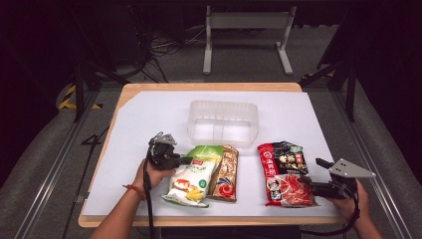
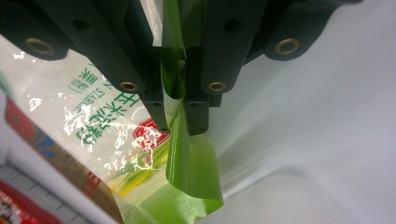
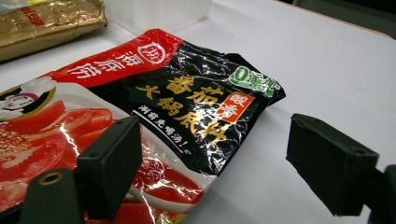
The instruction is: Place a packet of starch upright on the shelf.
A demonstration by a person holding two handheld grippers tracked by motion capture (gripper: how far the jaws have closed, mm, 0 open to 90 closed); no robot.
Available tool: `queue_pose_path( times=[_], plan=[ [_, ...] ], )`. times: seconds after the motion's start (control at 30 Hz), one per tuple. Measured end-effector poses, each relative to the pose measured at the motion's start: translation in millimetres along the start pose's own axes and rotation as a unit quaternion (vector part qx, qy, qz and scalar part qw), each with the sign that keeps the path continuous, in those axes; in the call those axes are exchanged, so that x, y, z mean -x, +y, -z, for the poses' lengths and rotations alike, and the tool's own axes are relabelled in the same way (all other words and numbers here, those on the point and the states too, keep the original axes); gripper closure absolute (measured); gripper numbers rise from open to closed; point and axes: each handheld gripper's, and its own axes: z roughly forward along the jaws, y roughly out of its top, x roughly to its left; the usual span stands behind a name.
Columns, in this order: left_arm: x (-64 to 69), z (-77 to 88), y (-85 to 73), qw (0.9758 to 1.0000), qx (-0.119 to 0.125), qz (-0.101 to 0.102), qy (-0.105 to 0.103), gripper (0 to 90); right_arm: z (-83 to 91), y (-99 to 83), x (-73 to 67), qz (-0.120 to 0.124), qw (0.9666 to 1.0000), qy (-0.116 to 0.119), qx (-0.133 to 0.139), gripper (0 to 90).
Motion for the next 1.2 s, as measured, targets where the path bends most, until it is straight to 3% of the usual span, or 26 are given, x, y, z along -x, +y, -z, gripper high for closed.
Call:
queue_pose_path(
  times=[0.17, 0.2, 0.33, 0.47, 0.5, 0.6, 0.77, 0.93, 1.2],
  plan=[
    [12.7, 21.5, 2.7, 0.9981, 0.06, 0.005, -0.012, 85.6, 0.9, -0.2, 1.3, -0.005, 1.0, 0.0, 0.003, 18.6],
    [12.7, 21.5, 2.7, 0.9981, 0.06, 0.005, -0.012, 85.9, 1.0, -0.2, 1.6, -0.006, 1.0, 0.0, 0.004, 18.5],
    [21.5, 40.0, 4.7, 0.9947, 0.101, 0.007, -0.017, 86.5, 1.5, -0.4, 2.4, -0.008, 1.0, -0.001, 0.005, 18.5],
    [25.4, 48.2, 6.2, 0.9932, 0.115, 0.002, -0.017, 87.1, 2.1, -0.4, 3.3, -0.011, 0.9999, -0.002, 0.006, 18.6],
    [30.2, 53.9, 8.9, 0.9915, 0.129, -0.002, -0.017, 87.2, 2.0, -0.6, 3.6, -0.012, 0.9999, -0.001, 0.006, 18.5],
    [35.0, 59.0, 12.1, 0.99, 0.14, -0.006, -0.015, 87.3, 1.9, -0.9, 4.0, -0.012, 0.9999, -0.003, 0.006, 18.5],
    [47.8, 72.0, 17.9, 0.985, 0.171, -0.014, -0.019, 87.3, 2.1, -1.0, 4.3, -0.012, 0.9999, -0.003, 0.006, 18.6],
    [52.0, 80.1, 19.6, 0.9826, 0.184, -0.015, -0.023, 87.4, 2.5, -1.2, 5.1, -0.012, 0.9999, -0.004, 0.006, 18.6],
    [50.6, 87.1, 20.2, 0.9791, 0.203, -0.008, -0.002, 87.3, 2.6, -1.7, 5.9, -0.011, 0.9999, -0.006, 0.006, 18.5]
  ],
)
